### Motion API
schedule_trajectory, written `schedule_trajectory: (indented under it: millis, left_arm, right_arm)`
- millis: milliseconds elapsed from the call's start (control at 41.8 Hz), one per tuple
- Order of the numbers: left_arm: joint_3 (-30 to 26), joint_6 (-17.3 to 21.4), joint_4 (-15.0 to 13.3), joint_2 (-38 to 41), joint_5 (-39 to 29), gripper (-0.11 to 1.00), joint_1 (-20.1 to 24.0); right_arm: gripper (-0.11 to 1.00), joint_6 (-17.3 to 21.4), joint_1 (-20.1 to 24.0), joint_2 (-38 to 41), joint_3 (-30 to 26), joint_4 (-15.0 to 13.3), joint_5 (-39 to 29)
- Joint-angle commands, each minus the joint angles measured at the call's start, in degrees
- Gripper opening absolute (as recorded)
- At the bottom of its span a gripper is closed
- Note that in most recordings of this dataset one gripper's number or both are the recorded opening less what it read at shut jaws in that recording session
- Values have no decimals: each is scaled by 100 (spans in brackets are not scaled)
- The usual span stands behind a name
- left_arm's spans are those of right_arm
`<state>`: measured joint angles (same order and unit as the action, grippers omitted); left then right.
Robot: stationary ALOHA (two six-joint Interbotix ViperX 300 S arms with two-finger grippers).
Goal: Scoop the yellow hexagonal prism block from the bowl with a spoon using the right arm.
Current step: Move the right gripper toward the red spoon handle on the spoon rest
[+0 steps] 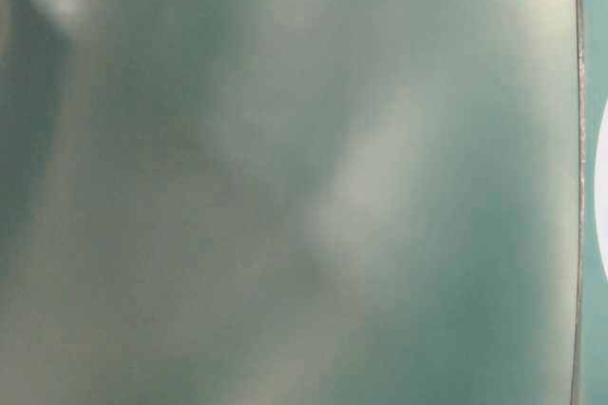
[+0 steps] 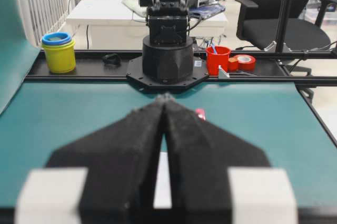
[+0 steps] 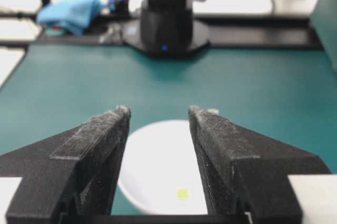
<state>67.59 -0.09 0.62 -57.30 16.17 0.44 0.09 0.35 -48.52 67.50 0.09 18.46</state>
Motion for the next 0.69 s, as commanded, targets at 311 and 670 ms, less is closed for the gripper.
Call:
schedule_trajectory:
  millis: [311, 670]
  left_arm:
    - [-114, 18, 18, 79, -9, 0, 0]
    - [-114, 18, 18, 79, -9, 0, 9]
  right_arm:
    - [55, 255, 360, 1415, 387, 9, 1406]
    - [55, 765, 668, 2795, 1178, 79, 3735]
